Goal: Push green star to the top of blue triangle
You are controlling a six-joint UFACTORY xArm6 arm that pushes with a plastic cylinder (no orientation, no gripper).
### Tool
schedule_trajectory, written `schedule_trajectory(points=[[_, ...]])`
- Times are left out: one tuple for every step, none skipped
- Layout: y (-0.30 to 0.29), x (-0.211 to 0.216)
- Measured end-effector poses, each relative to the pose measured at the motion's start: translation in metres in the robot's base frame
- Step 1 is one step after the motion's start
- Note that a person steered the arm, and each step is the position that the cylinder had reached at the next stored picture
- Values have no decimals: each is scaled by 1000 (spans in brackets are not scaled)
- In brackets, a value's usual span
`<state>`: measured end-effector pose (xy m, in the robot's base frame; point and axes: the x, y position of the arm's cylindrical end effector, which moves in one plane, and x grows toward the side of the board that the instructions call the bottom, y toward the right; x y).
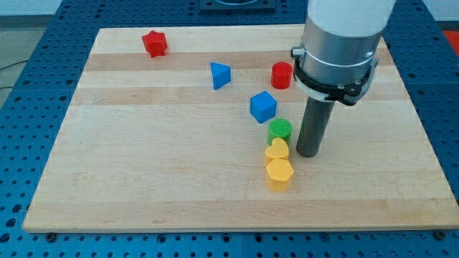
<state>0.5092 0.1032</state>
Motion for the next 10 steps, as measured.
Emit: schedule_trajectory(points=[[8, -4], [39, -31], [53, -117], [107, -198], [50, -229], [28, -244], [92, -264], [21, -277], [-80, -275], [-98, -311]])
